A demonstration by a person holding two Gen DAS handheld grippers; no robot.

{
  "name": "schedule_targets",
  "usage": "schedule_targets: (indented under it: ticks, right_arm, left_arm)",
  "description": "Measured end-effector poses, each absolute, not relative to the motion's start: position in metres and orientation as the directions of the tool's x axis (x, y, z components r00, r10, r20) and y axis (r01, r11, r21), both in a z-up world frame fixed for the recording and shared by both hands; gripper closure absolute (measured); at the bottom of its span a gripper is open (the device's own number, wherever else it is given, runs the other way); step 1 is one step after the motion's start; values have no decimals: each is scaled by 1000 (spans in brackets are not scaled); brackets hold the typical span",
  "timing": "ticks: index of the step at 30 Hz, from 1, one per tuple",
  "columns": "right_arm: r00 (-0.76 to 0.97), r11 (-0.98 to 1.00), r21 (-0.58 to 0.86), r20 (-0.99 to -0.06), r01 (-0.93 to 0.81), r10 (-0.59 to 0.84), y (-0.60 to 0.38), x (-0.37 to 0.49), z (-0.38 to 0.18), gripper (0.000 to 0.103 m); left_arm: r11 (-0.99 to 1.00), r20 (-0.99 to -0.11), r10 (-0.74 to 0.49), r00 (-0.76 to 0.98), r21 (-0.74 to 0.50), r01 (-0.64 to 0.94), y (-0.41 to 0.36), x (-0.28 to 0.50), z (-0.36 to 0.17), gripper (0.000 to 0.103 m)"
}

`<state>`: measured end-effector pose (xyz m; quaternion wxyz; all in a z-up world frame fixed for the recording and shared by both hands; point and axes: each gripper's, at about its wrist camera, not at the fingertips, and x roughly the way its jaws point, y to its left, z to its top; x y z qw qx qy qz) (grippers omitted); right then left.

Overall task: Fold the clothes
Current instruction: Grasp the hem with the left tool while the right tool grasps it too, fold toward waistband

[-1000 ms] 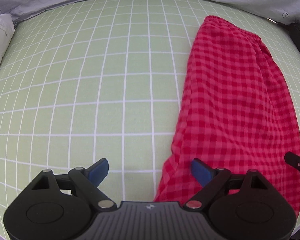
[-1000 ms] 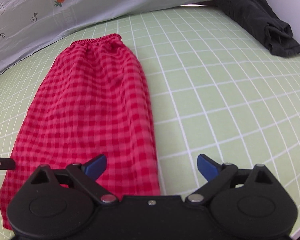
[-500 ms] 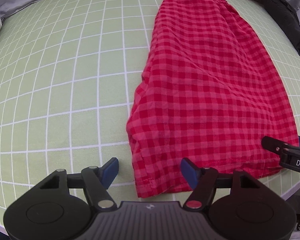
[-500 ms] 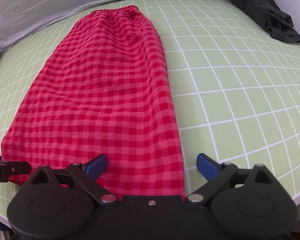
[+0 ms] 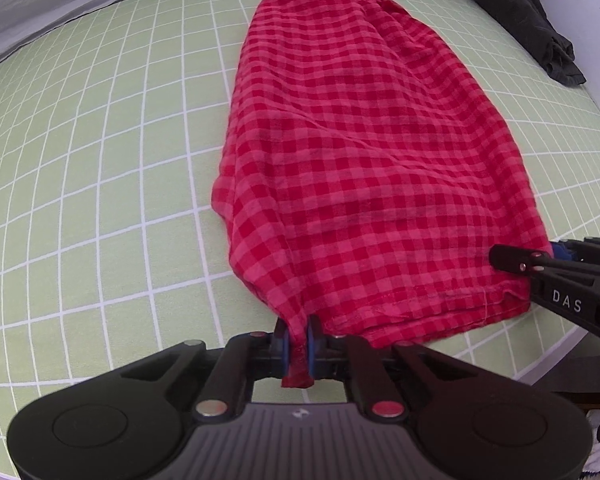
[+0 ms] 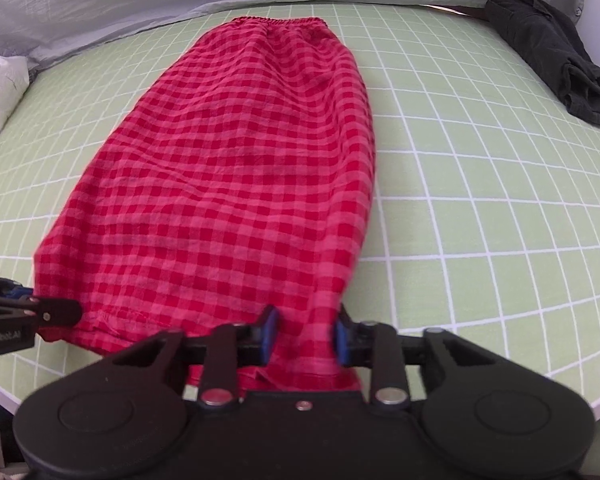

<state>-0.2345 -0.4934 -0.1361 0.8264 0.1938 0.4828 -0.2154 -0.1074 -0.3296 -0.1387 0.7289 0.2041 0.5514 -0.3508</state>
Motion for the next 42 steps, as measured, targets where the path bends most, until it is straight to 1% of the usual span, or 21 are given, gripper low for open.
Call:
schedule_targets:
  ticks: [2, 6, 9, 13, 17, 21, 27, 31, 35, 42]
  right_arm:
    - [461, 811, 159, -875, 562, -148, -497, -237, -135, 96]
    - [491, 772, 208, -858, 601, -152, -508, -244, -127, 97]
    - [530, 743, 248, -831, 621, -166, -516, -248, -114, 97]
    - [583, 740, 278, -791, 612, -185, -526, -242, -93, 97]
    - [626, 761, 281, -753, 585, -204, -536, -227, -73, 97]
    - [644, 810, 210, -724, 548, -247, -541, -203, -57, 97]
    - [659, 826, 175, -698, 536, -280, -559, -167, -45, 97]
    - [663, 830, 164, -691, 532, -289, -576, -144, -45, 97]
    - [650, 818, 173, -704, 549, -287, -599, -120, -52, 96]
    - [587, 801, 160, -764, 577, -269, -635, -76, -83, 93]
  left_arm:
    - [675, -944, -300, 133, -112, 729, -328, -106, -138, 96]
    - [695, -935, -321, 148, -127, 707, -322, -99, -129, 97]
    - [699, -912, -371, 174, -152, 699, -323, -91, -114, 97]
    - [684, -880, -419, 226, -142, 716, -335, -83, -91, 97]
    - [675, -843, -456, 286, -118, 728, -350, -68, -68, 97]
    - [671, -814, -479, 327, -100, 735, -366, -47, -52, 97]
    - [672, -786, -504, 359, -96, 734, -394, -16, -38, 97]
    - [668, -778, -514, 360, -99, 738, -414, 4, -37, 97]
    - [662, -788, -510, 344, -104, 742, -435, 25, -47, 96]
    - [668, -843, -455, 286, -110, 736, -466, 68, -86, 96]
